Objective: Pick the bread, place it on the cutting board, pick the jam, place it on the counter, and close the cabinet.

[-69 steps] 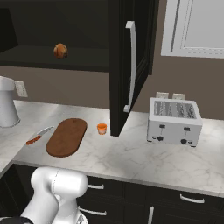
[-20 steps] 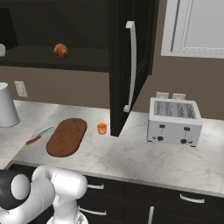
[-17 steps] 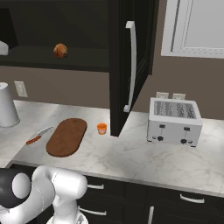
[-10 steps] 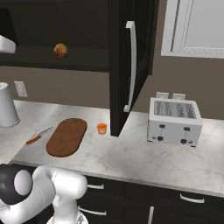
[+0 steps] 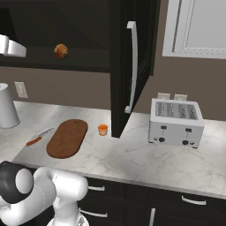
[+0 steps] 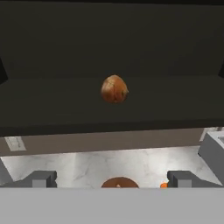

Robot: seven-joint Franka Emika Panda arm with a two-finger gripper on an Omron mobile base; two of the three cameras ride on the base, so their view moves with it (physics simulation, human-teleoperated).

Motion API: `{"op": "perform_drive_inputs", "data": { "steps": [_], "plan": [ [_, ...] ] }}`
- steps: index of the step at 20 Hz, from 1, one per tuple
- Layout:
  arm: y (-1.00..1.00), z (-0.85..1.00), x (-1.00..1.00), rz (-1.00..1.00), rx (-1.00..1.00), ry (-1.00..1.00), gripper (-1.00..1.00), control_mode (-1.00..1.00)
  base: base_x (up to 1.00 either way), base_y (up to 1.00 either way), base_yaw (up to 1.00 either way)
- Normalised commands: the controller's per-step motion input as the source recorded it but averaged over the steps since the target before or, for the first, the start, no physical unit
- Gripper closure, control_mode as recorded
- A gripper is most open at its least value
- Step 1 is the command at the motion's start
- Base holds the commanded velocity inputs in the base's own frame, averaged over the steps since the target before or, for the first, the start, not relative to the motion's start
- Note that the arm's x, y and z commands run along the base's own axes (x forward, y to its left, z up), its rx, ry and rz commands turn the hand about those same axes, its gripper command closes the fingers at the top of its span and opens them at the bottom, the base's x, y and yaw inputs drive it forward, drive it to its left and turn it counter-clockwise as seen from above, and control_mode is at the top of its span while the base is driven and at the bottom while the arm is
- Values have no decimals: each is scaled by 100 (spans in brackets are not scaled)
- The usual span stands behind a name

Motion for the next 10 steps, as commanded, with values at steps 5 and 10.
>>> {"op": "perform_drive_inputs", "data": {
  "steps": [5,10],
  "plan": [
    [-4,-4,55,0,0,0,-100,-100,0,0,0],
    [-4,0,53,0,0,0,-100,-100,0,0,0]
  ]
}}
